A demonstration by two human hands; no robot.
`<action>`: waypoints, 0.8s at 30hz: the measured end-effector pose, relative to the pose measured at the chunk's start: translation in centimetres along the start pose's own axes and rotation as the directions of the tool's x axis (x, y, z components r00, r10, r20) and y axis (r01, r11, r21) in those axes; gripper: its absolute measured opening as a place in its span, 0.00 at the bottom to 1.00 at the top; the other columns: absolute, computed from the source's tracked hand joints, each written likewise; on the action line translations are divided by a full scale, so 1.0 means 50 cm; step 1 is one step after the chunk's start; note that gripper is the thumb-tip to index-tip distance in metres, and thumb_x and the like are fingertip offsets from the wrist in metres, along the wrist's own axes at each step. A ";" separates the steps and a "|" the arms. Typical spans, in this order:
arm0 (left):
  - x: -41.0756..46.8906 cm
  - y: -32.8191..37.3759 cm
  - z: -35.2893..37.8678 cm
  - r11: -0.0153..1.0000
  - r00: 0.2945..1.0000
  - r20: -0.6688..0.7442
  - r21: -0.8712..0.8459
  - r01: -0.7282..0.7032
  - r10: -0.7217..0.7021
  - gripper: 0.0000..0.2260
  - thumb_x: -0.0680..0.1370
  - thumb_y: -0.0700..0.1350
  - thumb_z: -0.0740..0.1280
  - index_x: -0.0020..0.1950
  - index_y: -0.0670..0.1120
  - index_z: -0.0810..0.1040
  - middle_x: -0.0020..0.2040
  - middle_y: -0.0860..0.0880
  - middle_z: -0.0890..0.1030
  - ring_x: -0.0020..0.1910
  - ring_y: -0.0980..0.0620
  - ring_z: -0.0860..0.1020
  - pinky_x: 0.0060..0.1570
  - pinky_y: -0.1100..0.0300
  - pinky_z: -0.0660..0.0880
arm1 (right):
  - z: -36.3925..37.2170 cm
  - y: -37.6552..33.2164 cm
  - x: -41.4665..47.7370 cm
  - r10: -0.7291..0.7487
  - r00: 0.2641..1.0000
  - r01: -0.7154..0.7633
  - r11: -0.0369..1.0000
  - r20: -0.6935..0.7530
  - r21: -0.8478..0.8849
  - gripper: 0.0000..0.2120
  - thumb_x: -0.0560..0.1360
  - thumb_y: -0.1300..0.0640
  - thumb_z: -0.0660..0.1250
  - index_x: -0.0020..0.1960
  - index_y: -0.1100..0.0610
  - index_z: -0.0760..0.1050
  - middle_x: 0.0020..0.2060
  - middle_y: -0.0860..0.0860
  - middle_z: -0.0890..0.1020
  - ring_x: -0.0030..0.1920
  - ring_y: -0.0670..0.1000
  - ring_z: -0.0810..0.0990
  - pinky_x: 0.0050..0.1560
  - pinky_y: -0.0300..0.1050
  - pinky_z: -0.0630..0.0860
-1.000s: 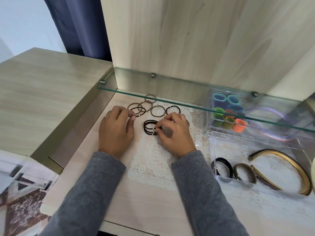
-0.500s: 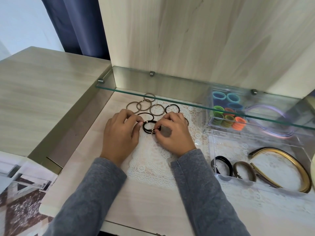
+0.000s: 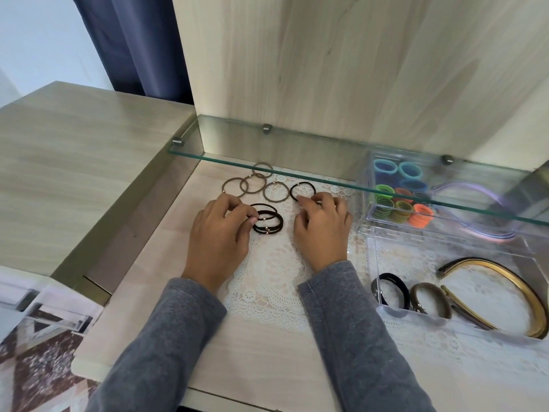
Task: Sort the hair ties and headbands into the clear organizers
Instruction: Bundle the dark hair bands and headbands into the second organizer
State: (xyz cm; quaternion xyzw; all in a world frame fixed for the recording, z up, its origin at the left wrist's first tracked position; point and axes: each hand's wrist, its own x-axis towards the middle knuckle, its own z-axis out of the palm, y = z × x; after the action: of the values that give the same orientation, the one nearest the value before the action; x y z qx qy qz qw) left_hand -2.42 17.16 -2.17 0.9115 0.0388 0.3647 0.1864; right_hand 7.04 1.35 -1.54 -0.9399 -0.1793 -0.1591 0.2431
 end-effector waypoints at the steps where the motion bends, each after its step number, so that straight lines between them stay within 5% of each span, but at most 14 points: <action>1: 0.001 0.000 0.000 1.000 1.000 0.007 -0.011 0.000 0.000 0.03 0.76 0.40 0.72 0.49 0.45 0.82 0.46 0.49 0.76 0.43 0.49 0.75 0.42 0.49 0.75 | 0.000 0.000 0.000 0.014 1.000 -0.014 1.000 -0.015 -0.003 0.14 0.75 0.56 0.63 0.59 0.52 0.79 0.56 0.51 0.78 0.59 0.55 0.68 0.59 0.53 0.62; 8: 0.001 -0.002 -0.002 0.998 0.999 0.038 -0.059 -0.006 0.009 0.03 0.75 0.39 0.73 0.48 0.45 0.83 0.44 0.51 0.76 0.42 0.49 0.75 0.41 0.52 0.75 | 0.006 0.001 0.003 0.153 0.978 -0.152 0.988 -0.140 0.016 0.10 0.74 0.55 0.63 0.48 0.58 0.80 0.49 0.54 0.81 0.57 0.58 0.73 0.58 0.54 0.65; 14: 0.001 -0.005 0.000 0.998 0.998 0.064 -0.064 -0.003 0.007 0.03 0.76 0.39 0.73 0.47 0.45 0.83 0.43 0.51 0.77 0.41 0.49 0.75 0.40 0.50 0.75 | 0.009 0.005 0.002 0.077 0.990 -0.081 0.996 -0.121 -0.028 0.10 0.75 0.49 0.67 0.49 0.54 0.82 0.51 0.55 0.80 0.58 0.59 0.72 0.57 0.55 0.66; 24: -0.002 -0.008 0.003 0.997 0.994 0.105 -0.074 0.020 -0.012 0.03 0.76 0.40 0.73 0.48 0.47 0.84 0.43 0.52 0.78 0.42 0.51 0.75 0.42 0.50 0.75 | 0.006 0.003 0.001 0.058 0.992 -0.060 0.998 -0.113 -0.011 0.06 0.72 0.57 0.69 0.48 0.55 0.82 0.50 0.54 0.78 0.58 0.58 0.70 0.58 0.53 0.64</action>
State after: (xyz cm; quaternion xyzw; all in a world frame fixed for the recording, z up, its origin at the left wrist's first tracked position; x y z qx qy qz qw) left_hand -2.34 17.44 -2.48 0.9213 0.0225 0.3161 0.2251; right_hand 7.20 1.40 -1.81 -0.9360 -0.1363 -0.2060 0.2508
